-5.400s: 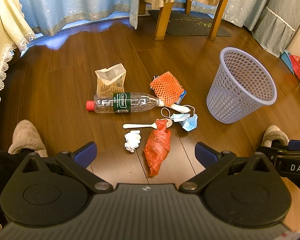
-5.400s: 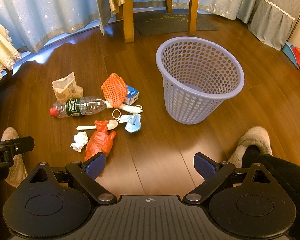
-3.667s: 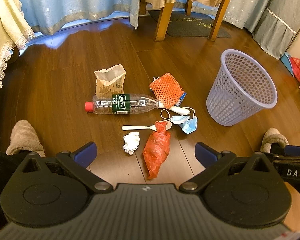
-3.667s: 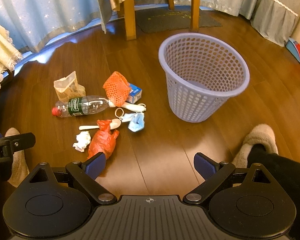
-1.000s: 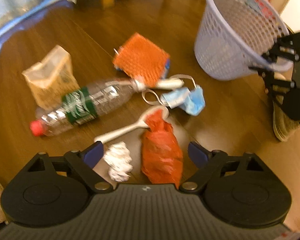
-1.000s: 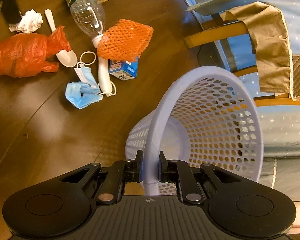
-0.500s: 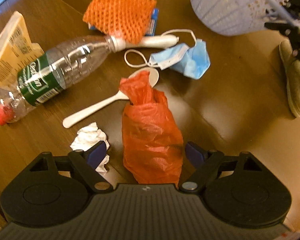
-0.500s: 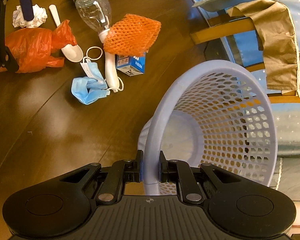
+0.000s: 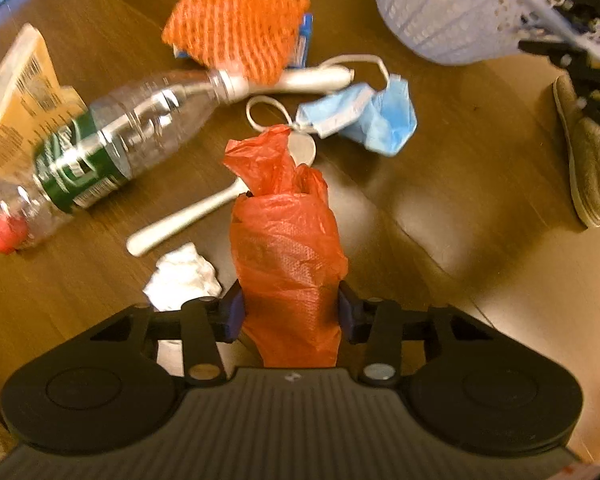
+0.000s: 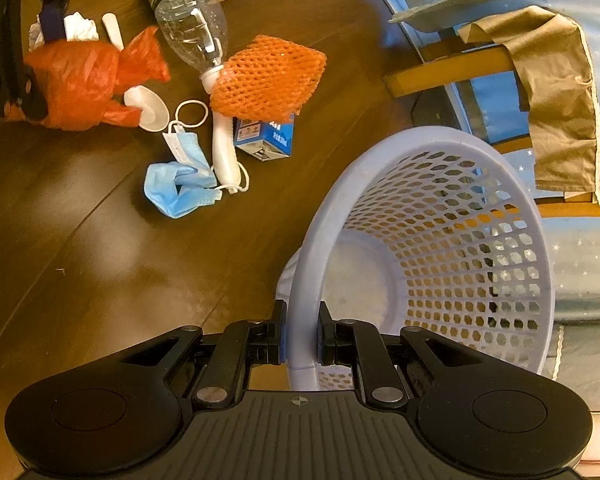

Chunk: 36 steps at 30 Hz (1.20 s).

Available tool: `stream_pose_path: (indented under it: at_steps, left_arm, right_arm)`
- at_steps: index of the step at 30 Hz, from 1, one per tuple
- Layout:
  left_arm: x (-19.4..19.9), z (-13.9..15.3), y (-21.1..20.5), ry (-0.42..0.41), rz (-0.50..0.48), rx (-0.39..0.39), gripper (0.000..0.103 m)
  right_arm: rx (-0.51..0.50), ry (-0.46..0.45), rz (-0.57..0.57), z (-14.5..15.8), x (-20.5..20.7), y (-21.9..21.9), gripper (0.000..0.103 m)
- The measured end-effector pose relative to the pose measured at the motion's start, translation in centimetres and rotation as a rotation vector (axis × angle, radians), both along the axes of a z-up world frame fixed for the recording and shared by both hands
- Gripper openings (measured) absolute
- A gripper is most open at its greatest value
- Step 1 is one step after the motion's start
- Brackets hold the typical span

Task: Collect trash
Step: 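Grasp the red plastic bag with the left gripper, then drop the red bag into the basket with the left gripper while the right gripper holds the basket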

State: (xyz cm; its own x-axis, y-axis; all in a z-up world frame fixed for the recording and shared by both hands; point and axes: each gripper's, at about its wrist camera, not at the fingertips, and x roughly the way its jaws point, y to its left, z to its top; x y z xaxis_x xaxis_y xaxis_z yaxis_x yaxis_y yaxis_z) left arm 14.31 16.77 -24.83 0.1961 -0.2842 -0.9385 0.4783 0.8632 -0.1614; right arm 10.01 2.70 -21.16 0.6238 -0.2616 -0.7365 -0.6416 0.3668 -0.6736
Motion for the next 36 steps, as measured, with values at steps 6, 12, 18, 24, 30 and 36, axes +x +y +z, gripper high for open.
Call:
stream_pose_path:
  at_steps: [6,12,18,24,30,36]
  left_arm:
    - [1.1,4.5,0.8,-0.058,-0.013,-0.001,0.039]
    - [3.7,11.1,0.6,-0.137,-0.063,-0.036,0.039]
    - [4.9,17.4,-2.2,-0.224,-0.194,-0.115,0.039]
    - [5.7,20.0,-6.1,-0.248,-0.274,-0.191,0.041]
    - [6.6,19.9,-9.1,-0.276,-0.291,-0.229,0.053]
    - [6.6,20.0,-9.2,-0.297,-0.275,-0.271,0.076]
  right_arm:
    - [-0.013,0.004,0.021,-0.2,-0.3,0.3,0.010]
    - [-0.025,0.011,0.044,-0.5,-1.0,0.2,0.010]
    - [-0.035,0.014,0.063,-0.5,-1.2,0.3,0.010]
    - [-0.035,0.015,0.066,-0.5,-1.3,0.5,0.010]
    - [-0.031,0.027,0.068,-0.6,-1.7,0.5,0.009]
    - [-0.019,0.034,0.056,-0.6,-1.6,0.3,0.009]
